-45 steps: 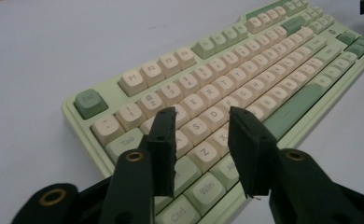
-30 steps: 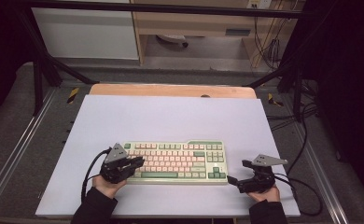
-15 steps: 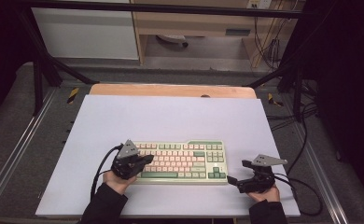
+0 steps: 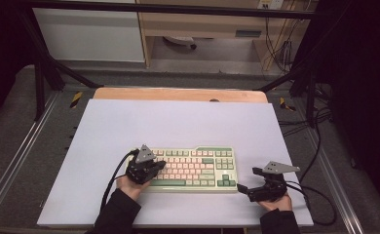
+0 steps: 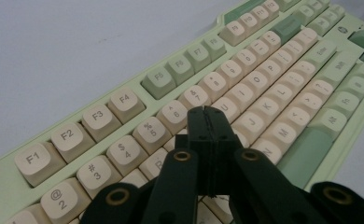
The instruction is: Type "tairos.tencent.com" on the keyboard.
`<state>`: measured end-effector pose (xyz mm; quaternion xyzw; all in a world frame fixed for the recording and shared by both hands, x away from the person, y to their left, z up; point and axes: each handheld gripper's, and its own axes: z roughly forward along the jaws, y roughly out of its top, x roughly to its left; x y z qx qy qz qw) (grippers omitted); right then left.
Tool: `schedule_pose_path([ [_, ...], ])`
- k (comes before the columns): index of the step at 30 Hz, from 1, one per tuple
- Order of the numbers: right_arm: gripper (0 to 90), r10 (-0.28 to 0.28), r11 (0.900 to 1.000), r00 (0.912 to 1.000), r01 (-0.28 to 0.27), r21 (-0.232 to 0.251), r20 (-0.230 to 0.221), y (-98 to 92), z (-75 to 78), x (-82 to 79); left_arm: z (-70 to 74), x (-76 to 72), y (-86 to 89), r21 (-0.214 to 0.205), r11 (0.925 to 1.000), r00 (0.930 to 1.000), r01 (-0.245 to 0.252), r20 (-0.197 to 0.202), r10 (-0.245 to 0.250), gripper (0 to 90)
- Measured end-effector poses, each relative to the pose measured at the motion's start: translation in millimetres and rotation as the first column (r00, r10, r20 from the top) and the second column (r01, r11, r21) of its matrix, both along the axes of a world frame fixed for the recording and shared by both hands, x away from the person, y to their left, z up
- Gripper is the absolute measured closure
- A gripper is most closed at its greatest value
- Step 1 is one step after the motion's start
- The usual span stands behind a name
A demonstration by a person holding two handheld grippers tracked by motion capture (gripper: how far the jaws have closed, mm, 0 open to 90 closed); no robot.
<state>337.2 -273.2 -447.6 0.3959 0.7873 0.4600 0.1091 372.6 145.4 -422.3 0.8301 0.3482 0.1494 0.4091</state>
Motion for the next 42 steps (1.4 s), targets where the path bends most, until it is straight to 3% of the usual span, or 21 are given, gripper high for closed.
schedule_pose_path([
  [5,2.5,0.001,1.0,1.0,-0.001,0.0,0.003,-0.3,0.1,0.0,-3.6,3.9,-0.6,0.014,0.9997,0.9998,-0.019,-0.006,0.019,89.9],
  [25,2.5,0.002,1.0,1.0,-0.002,0.001,-0.001,-0.1,0.1,-0.1,-8.9,5.4,-1.8,0.024,0.9995,0.9996,-0.019,-0.019,0.02,90.0],
  [42,2.6,0.003,1.0,1.0,-0.003,-0.002,-0.004,0.0,-0.1,-0.1,8.9,-4.0,9.5,0.0,1.0,0.9999,-0.007,0.009,0.007,90.0],
])
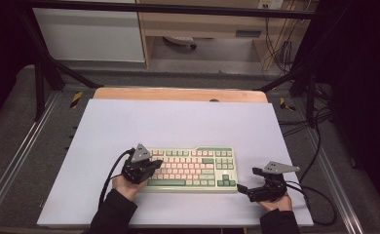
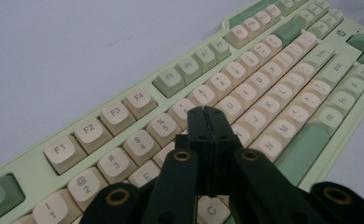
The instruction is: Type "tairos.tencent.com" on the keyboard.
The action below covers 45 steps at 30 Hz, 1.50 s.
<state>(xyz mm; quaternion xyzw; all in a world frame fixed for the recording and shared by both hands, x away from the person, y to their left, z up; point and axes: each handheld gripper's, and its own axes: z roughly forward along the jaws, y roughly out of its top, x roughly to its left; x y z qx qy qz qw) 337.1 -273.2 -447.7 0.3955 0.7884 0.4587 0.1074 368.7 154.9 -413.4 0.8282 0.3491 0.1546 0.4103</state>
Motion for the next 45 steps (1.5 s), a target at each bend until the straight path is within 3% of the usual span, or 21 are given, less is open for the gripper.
schedule_pose_path([
  [12,2.6,0.0,1.0,1.0,0.0,-0.001,0.001,0.2,-0.3,0.1,6.8,-7.2,21.2,0.013,0.9998,0.9998,-0.014,0.011,0.014,90.0],
  [29,2.8,0.006,1.0,1.0,-0.006,-0.004,0.002,0.2,-0.6,0.2,-8.3,-10.1,50.7,0.024,0.9978,0.9978,-0.062,-0.021,0.062,90.0],
  [45,2.9,0.003,1.0,1.0,-0.003,-0.006,0.0,0.1,-0.2,0.0,-18.0,-10.1,56.0,0.02,0.9976,0.9971,-0.067,-0.036,0.067,90.0],
])
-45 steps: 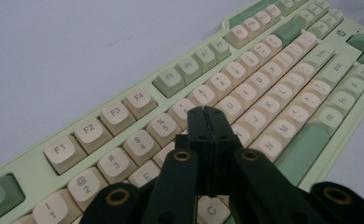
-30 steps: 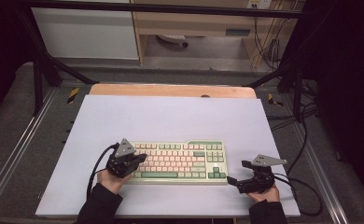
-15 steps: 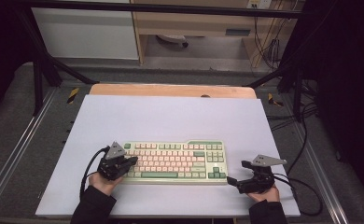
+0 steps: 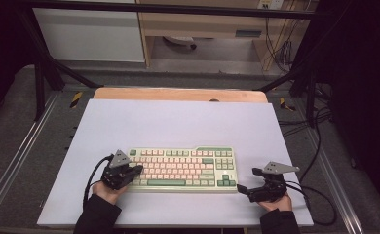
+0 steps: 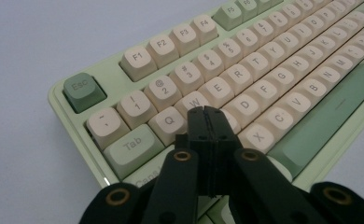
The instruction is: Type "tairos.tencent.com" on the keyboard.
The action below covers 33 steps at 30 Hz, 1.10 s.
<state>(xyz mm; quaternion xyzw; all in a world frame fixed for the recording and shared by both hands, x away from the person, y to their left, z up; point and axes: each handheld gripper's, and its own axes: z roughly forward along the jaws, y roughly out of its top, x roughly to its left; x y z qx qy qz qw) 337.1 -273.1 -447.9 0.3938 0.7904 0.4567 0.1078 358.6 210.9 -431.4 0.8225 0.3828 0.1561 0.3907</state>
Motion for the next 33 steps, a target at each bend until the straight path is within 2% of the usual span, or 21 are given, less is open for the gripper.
schedule_pose_path([
  [9,4.2,-0.005,1.0,1.0,0.005,0.007,0.005,0.0,4.3,-0.9,3.5,-5.4,1.2,-0.017,0.9998,0.9999,0.011,0.012,-0.011,90.0],
  [16,8.6,0.024,0.9997,0.9992,-0.024,0.009,0.033,9.0,16.2,-3.0,5.6,-8.0,3.3,-0.028,0.9994,0.9996,0.018,0.023,-0.017,90.0],
  [17,11.1,0.026,0.9996,0.9985,-0.026,0.007,0.049,12.8,19.6,-3.2,6.0,-8.4,3.9,-0.031,0.9994,0.9996,0.018,0.024,-0.018,90.0],
  [21,16.3,0.05,0.9987,0.9973,-0.05,0.001,0.055,20.0,23.5,-3.2,7.3,-9.6,6.7,-0.05,0.9986,0.9995,0.019,0.025,-0.018,90.0],
  [24,23.6,0.072,0.9974,0.9965,-0.072,-0.007,0.041,32.1,27.1,-3.0,7.2,-9.4,8.4,-0.047,0.9987,0.9995,0.021,0.024,-0.019,90.0],
  [28,29.9,0.09,0.9959,0.9954,-0.09,0.004,0.034,40.6,30.4,-2.9,8.0,-10.1,8.9,-0.056,0.9982,0.9995,0.022,0.025,-0.021,90.0],
  [32,43.2,0.119,0.9927,0.9927,-0.12,0.018,0.017,53.3,35.3,-1.9,7.9,-10.1,8.8,-0.052,0.9983,0.9994,0.025,0.026,-0.023,89.9],
  [33,43.2,0.119,0.9927,0.9927,-0.12,0.018,0.017,53.3,35.3,-1.9,7.7,-10.0,8.9,-0.052,0.9984,0.9994,0.025,0.026,-0.024,89.9],
])
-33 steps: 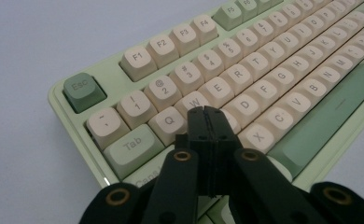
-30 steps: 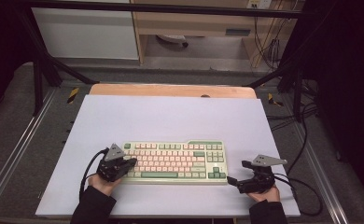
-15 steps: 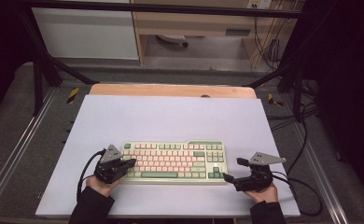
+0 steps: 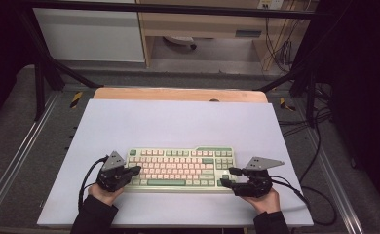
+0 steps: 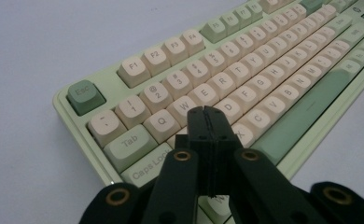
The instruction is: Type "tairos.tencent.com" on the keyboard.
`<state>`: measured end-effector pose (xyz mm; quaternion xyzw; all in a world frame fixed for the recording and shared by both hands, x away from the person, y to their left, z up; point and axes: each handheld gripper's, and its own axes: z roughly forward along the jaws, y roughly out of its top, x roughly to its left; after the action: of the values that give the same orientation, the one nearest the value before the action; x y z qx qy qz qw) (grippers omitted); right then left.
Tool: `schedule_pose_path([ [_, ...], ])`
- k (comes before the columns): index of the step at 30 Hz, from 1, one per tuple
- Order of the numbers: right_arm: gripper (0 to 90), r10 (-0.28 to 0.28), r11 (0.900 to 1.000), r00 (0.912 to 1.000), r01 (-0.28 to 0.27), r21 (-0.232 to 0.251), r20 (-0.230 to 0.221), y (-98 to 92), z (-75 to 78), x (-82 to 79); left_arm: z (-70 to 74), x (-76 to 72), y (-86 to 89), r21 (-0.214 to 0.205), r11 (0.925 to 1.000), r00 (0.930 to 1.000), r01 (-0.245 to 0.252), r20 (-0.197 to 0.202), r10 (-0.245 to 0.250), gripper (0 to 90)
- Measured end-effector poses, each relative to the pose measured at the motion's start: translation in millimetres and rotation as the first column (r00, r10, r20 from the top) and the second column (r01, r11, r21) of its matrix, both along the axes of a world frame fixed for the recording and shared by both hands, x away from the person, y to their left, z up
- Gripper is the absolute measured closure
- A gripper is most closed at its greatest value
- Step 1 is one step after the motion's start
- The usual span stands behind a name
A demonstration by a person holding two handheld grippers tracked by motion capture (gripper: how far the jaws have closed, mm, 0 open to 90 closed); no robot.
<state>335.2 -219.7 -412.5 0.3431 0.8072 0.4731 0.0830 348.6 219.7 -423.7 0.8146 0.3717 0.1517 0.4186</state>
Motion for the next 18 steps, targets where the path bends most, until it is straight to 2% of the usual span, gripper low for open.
schedule_pose_path([
  [3,51.0,0.021,0.9998,0.9996,-0.021,0.006,-0.017,7.7,0.9,2.2,0.4,0.1,0.1,0.001,1.0,1.0,0.0,0.002,0.0,90.0],
  [4,56.0,0.035,0.9994,0.9991,-0.035,0.001,-0.024,13.6,1.4,3.5,0.6,0.0,0.2,0.001,1.0,1.0,0.0,0.003,0.0,89.9],
  [14,72.7,0.08,0.9964,0.996,-0.081,-0.023,-0.04,41.6,3.9,9.0,0.7,-0.2,0.1,0.001,1.0,1.0,0.003,0.004,-0.003,90.0],
  [18,77.5,0.08,0.9963,0.9959,-0.081,-0.029,-0.043,48.5,4.1,10.0,-0.1,0.2,0.0,0.001,1.0,1.0,0.004,0.001,-0.004,90.0],
])
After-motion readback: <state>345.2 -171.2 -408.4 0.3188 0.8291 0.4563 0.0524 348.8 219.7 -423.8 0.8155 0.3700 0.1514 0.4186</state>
